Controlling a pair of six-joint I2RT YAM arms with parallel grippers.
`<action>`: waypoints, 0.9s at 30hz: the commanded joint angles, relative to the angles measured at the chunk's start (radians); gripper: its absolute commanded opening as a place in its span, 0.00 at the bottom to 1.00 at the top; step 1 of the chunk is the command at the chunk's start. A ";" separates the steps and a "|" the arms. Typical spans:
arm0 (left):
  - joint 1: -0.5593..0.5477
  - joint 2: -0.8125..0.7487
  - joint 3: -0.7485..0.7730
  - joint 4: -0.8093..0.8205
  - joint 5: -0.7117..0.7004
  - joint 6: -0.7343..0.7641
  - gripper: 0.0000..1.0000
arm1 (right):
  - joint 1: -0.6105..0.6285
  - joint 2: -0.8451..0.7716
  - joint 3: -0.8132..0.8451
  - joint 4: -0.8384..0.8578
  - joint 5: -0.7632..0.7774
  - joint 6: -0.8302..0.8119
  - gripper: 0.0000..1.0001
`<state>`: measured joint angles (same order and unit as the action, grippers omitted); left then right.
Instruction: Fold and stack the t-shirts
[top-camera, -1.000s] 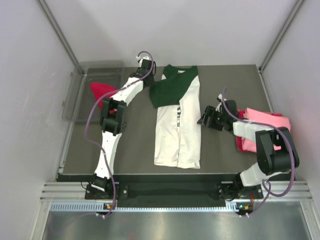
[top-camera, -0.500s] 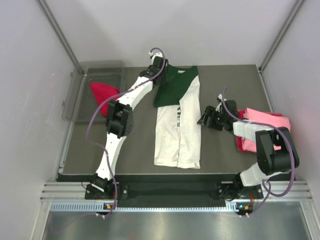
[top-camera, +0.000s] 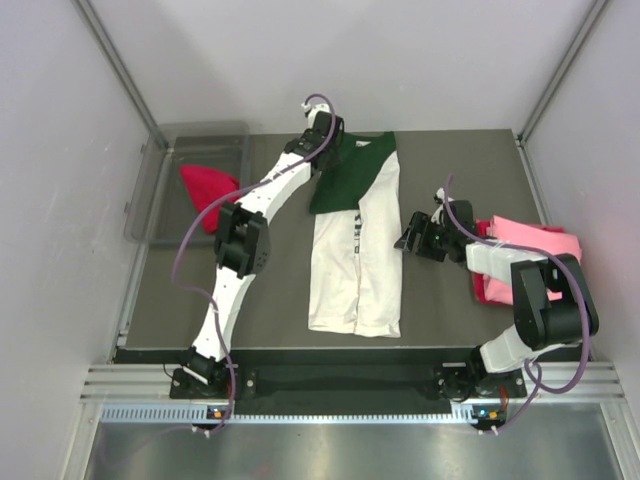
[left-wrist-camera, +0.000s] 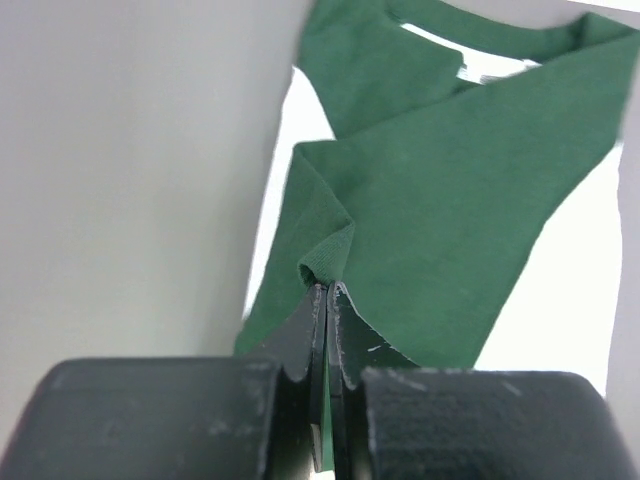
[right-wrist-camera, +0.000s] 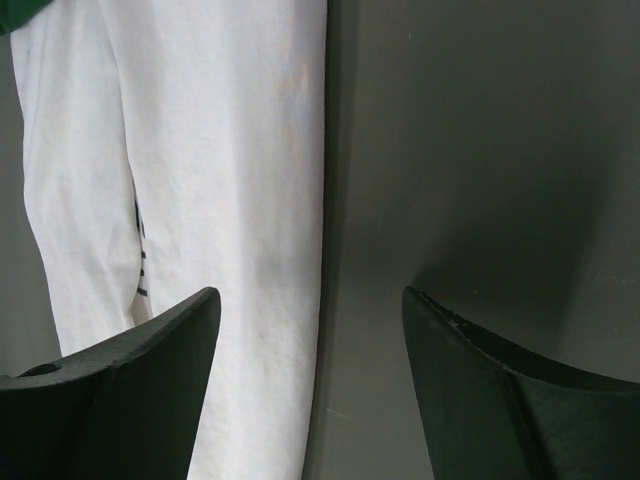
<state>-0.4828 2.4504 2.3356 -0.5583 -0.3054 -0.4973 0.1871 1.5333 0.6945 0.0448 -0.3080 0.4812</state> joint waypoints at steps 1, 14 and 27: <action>-0.028 -0.010 0.044 0.003 -0.017 -0.035 0.00 | -0.002 -0.013 0.002 0.043 -0.006 -0.015 0.73; -0.050 0.051 0.050 0.032 -0.006 -0.205 0.00 | -0.002 -0.022 -0.003 0.043 -0.014 -0.012 0.73; -0.068 -0.002 0.034 0.077 0.089 -0.238 0.43 | -0.003 -0.033 -0.012 0.047 -0.006 -0.013 0.73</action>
<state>-0.5430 2.5202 2.3524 -0.5228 -0.2409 -0.7380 0.1871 1.5330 0.6933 0.0448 -0.3122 0.4812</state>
